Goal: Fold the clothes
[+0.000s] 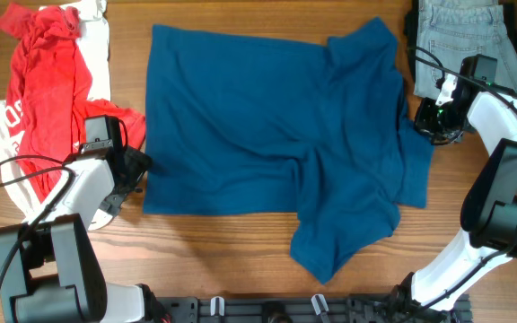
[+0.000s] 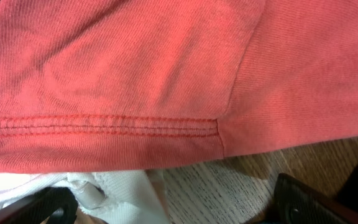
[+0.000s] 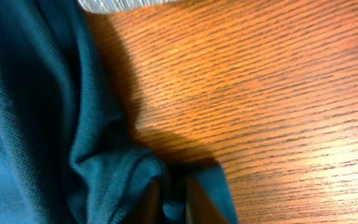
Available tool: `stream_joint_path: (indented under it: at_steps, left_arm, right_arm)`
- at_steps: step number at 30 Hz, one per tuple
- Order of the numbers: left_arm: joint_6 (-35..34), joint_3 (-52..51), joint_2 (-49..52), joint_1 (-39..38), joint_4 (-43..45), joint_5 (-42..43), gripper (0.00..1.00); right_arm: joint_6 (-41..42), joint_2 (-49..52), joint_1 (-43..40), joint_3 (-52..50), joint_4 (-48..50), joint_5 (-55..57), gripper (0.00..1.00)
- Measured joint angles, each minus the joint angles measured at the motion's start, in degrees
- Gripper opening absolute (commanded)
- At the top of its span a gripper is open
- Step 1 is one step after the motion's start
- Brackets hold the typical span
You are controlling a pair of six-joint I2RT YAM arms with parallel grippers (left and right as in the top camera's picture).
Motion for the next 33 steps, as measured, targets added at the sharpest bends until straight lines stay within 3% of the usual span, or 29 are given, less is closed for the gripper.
stream_joint_path:
  at_steps: [12,15,18,27,33]
  left_arm:
    - [1.4,0.0,0.0,0.0,1.4,-0.7,0.99]
    - [3.0,0.0,0.0,0.0,1.6,-1.1,0.99]
    - [4.3,0.0,0.0,0.0,2.0,-1.3,0.99]
    - [10.2,0.4,-0.7,0.0,0.7,1.5,1.00]
    - [13.2,1.6,-8.4,0.0,-8.7,8.9,0.99]
  right_arm:
    - [-1.3,-2.6,-4.6,4.0,1.5,2.9,0.08]
    - [-1.5,-2.7,-5.1,4.0,1.5,2.8,0.71]
    - [-1.7,-2.7,-5.1,4.2,0.4,2.1,0.87]
    - [1.4,-5.2,-5.1,13.8,-13.5,-2.6,0.93]
    - [5.2,-15.6,-3.9,17.3,-25.4,-7.5,0.94]
